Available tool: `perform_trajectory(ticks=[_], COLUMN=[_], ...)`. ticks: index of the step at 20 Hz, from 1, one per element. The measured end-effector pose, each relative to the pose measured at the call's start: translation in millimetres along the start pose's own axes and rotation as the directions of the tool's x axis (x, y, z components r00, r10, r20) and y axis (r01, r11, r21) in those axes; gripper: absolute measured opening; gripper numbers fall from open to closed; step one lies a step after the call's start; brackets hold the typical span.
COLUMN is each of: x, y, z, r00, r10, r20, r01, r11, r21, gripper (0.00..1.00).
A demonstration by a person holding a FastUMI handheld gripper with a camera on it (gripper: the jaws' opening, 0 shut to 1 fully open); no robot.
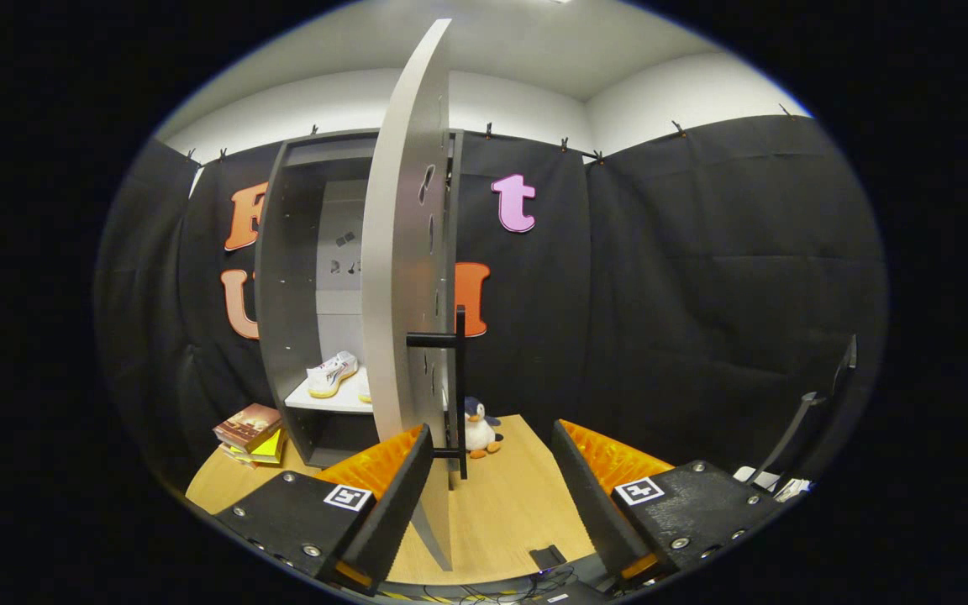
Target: Open the shoe cabinet door, grab the shoes and put them into the shoe cabinet, then close the shoe cabinet door.
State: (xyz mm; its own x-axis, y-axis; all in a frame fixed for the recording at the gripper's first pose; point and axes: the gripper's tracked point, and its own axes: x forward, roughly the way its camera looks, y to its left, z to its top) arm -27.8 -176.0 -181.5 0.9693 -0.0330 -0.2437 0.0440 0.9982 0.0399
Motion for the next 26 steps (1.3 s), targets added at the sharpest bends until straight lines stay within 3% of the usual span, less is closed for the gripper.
perform_trajectory(ticks=[9, 18, 26], x=[0, 25, 88], y=[55, 154, 259], z=[-3, 2, 20], r00=[1.000, 0.993, 0.965], r10=[-0.008, 0.119, 0.262], r20=[0.001, 0.019, 0.025], r01=[0.008, -0.120, -0.263], r11=[1.000, 0.992, 0.961], r21=[0.005, 0.046, 0.083], gripper=[0.90, 0.90, 0.92])
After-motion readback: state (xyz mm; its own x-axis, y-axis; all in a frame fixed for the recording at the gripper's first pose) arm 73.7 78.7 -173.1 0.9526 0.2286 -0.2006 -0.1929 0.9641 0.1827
